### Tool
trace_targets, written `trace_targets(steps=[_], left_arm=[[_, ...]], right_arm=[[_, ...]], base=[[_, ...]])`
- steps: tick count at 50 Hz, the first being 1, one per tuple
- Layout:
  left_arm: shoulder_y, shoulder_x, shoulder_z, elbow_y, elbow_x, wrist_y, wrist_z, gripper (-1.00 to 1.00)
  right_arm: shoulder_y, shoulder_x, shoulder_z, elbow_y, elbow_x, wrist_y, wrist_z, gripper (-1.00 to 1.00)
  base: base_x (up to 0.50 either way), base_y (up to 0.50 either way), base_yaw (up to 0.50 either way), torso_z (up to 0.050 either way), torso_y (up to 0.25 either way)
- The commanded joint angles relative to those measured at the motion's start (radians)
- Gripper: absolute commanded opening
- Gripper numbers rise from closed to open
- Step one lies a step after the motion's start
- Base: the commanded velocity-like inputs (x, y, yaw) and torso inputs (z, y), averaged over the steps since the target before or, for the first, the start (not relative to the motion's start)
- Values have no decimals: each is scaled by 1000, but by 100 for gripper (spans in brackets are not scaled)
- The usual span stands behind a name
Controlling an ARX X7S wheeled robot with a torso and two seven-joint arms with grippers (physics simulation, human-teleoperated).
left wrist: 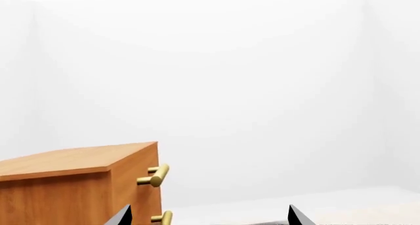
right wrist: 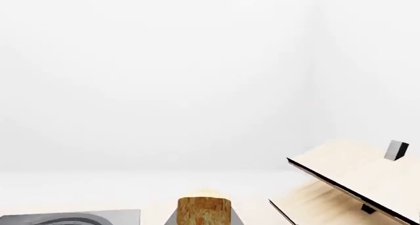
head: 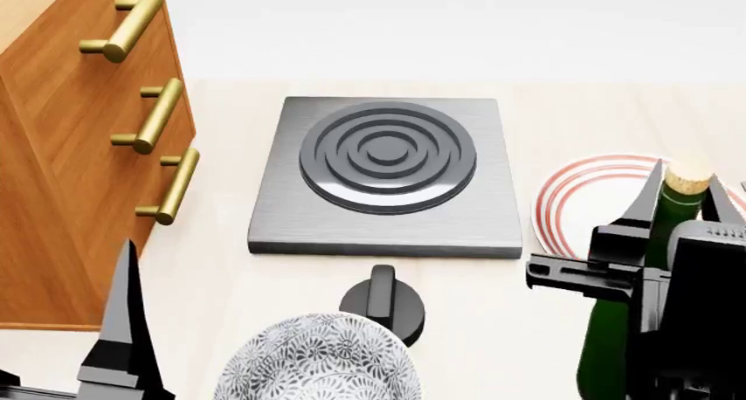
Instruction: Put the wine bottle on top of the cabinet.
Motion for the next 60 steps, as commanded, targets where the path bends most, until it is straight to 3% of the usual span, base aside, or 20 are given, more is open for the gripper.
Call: trace_targets(steps=[1,26,60], left_arm=[[-2,-2,10,-1,-5,-2,-4,100],[-4,-28,122,-54,-24,-16,53,100],[-45,-32,179,-98,-75,-57,97,100]], right_arm=[[138,28,-35,-94,7,149,-16,-100],[308,-49,-117,-68,105,232,-66,-100],[460,-126,-241,-79,162,322,-69,-100]], base=[[0,0,0,0,0],[0,0,0,0,0],[0,0,0,0,1]])
